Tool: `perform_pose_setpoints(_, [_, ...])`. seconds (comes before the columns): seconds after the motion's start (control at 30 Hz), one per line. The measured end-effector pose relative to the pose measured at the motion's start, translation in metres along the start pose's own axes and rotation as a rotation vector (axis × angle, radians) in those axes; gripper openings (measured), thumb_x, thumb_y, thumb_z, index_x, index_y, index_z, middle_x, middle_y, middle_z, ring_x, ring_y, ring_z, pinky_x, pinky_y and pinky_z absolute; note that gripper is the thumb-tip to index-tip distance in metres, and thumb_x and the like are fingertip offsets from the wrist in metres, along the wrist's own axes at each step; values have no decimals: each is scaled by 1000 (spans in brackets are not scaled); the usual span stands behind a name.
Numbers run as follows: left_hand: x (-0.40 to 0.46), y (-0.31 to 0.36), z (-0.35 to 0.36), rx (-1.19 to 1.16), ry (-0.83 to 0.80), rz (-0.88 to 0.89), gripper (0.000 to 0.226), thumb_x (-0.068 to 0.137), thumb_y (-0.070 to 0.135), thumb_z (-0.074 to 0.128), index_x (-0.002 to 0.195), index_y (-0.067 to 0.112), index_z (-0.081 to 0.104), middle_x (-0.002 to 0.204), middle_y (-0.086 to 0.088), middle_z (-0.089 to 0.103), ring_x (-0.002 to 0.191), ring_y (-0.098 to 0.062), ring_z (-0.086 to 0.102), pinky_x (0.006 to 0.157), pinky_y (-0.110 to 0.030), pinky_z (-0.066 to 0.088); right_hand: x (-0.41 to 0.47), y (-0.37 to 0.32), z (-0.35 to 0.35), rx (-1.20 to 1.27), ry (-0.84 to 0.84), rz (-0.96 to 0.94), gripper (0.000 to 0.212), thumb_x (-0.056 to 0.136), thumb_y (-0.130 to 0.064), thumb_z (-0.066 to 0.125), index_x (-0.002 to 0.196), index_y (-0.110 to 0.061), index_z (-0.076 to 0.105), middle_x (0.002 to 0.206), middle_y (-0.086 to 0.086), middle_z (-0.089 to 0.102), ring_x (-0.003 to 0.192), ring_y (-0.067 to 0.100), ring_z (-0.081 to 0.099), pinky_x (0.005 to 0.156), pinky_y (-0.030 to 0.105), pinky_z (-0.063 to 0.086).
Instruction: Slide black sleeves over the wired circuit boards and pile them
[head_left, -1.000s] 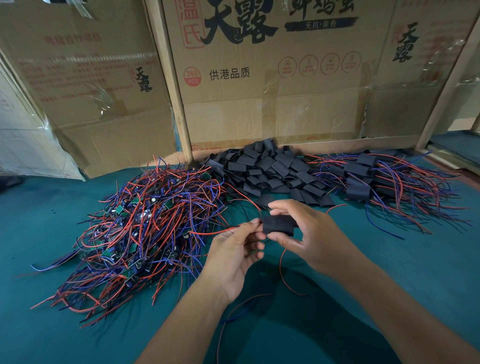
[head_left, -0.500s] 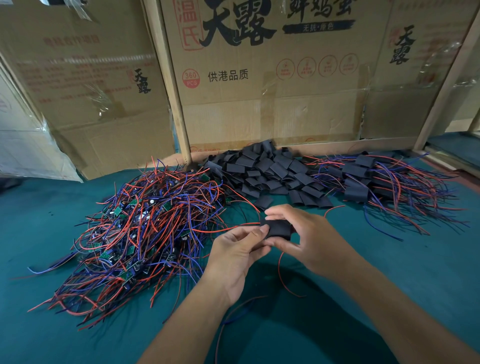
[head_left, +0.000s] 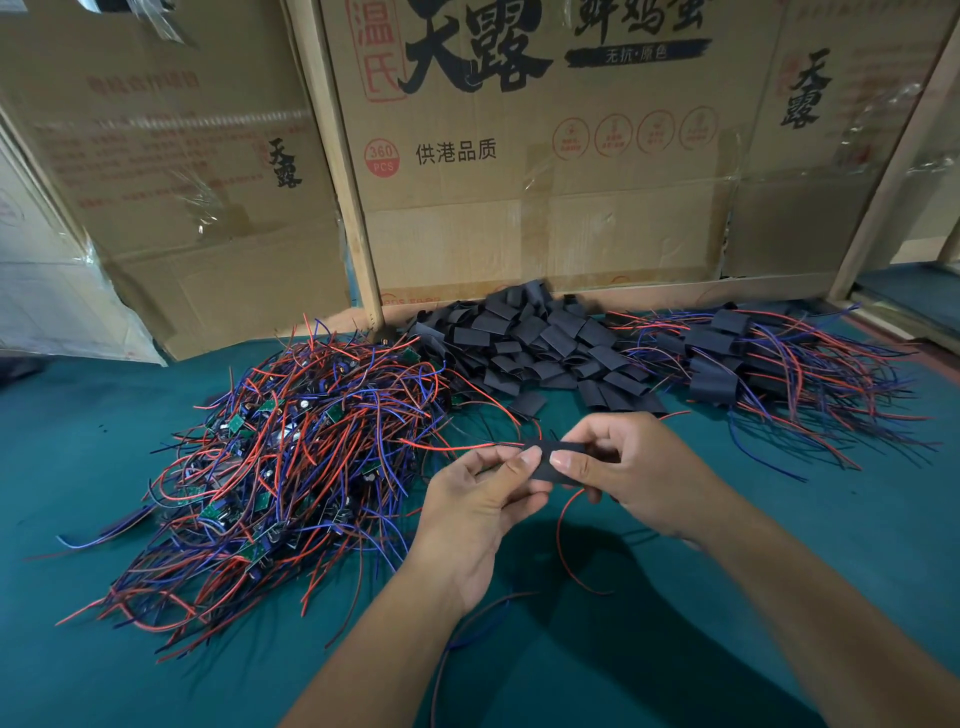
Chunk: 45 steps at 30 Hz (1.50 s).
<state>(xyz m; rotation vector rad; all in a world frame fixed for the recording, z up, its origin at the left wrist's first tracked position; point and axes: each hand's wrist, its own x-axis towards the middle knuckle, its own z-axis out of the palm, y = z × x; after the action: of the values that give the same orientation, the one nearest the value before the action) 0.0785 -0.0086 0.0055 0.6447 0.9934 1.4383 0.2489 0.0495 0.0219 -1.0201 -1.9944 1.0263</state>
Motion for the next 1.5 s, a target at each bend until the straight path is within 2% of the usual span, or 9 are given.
perform_pose_setpoints(0.17, [-1,-2,1,34,-67,-38,20,67,26,82,77,11,72,75,-11,66,68,-17,66,65,-23,57,-2,-4,0,20,-40,-2,5,94,-19,67,90,-19,71,65,-11,68,55,0,54,55,9,38])
perform_pose_setpoints(0.43, [2,-3,0,53,-24,57,18,71,18,80,75,11,64,69,-5,62,62,-17,60,62,-24,56,-3,-4,-4,-39,-40,127,19,91,-28,69,79,-14,66,67,-1,72,51,7,54,53,18,42])
perform_pose_setpoints(0.6, [3,-3,-1,35,-28,61,17,73,17,79,79,10,65,70,-5,63,62,-17,60,60,-24,56,-4,-7,-9,10,-99,133,14,96,-16,61,83,-13,66,74,2,74,55,6,53,54,17,41])
perform_pose_setpoints(0.83, [5,-4,-2,113,26,134,13,85,11,74,74,8,67,66,-5,63,61,-18,60,62,-25,56,-5,-9,-5,-64,-88,115,16,96,-18,63,83,-11,67,61,-9,69,48,2,52,49,14,37])
perform_pose_setpoints(1.03, [3,-3,-1,162,26,191,12,88,9,71,77,7,69,70,-6,66,62,-18,59,62,-26,54,-5,-13,-5,11,-104,145,18,100,-23,54,91,-16,68,84,-1,76,65,11,65,53,24,42])
perform_pose_setpoints(1.13, [2,-3,0,180,16,185,16,85,12,74,70,12,71,67,-8,65,60,-18,58,61,-25,53,-5,-16,-6,109,-104,145,23,99,-29,56,90,-14,70,82,0,75,66,12,65,49,22,40])
perform_pose_setpoints(1.27, [-2,-4,2,193,-46,167,25,76,24,76,80,0,68,68,-12,62,56,-17,57,58,-24,51,-4,-19,-5,75,-95,138,18,94,-31,65,85,-16,70,63,0,68,53,8,55,47,15,37])
perform_pose_setpoints(1.4, [-2,-3,4,147,-101,123,34,83,33,66,87,-1,70,76,-12,66,63,-16,60,65,-25,55,5,-26,-22,29,-140,174,17,93,-32,66,82,-19,69,61,3,67,49,8,48,44,16,34])
perform_pose_setpoints(1.5, [-2,-1,5,166,-94,105,41,82,36,65,95,-3,70,78,-11,65,65,-16,60,65,-25,54,24,-29,-61,-61,-22,214,21,91,-34,67,81,-15,68,63,4,69,50,8,56,42,15,33])
